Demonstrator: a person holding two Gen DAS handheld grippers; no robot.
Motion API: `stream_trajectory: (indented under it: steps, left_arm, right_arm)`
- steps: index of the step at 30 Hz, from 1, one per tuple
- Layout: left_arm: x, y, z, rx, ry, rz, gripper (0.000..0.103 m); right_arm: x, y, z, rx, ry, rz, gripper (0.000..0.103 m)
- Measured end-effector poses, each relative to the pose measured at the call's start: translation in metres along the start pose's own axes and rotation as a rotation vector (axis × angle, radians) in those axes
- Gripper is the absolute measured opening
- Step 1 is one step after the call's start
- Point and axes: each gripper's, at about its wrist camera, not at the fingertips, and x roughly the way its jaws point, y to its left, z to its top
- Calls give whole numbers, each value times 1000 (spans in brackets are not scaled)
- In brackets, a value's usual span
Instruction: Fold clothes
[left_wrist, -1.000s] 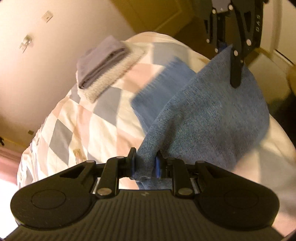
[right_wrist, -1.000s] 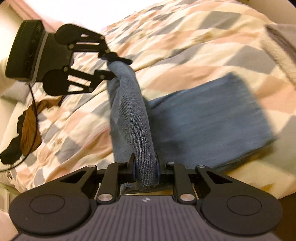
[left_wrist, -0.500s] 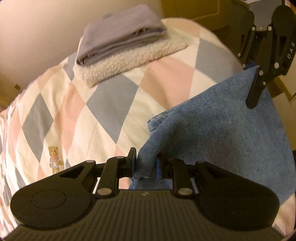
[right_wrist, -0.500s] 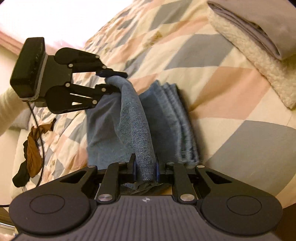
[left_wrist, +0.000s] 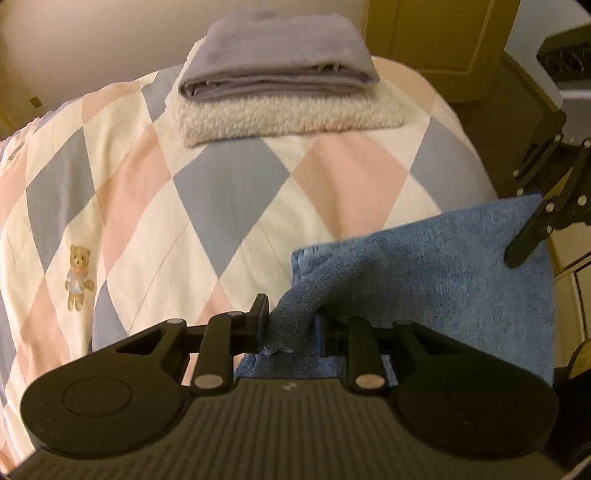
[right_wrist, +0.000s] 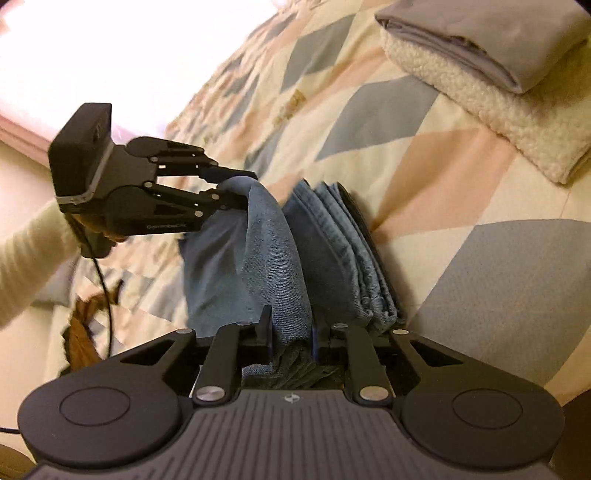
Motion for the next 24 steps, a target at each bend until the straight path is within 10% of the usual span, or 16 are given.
stream_trajectory:
  steps: [10, 16, 24]
  left_arm:
    - [12, 19, 23, -50, 26, 99, 40]
    - [-29, 19, 11, -191, -65, -1, 8]
    - [37, -17, 9, -172, -80, 27, 7]
  right_arm:
    - [11, -43, -7, 158, 6, -20, 16]
    - [15, -52, -9, 223, 2, -6, 17]
    - [1, -44, -2, 202, -48, -59, 15]
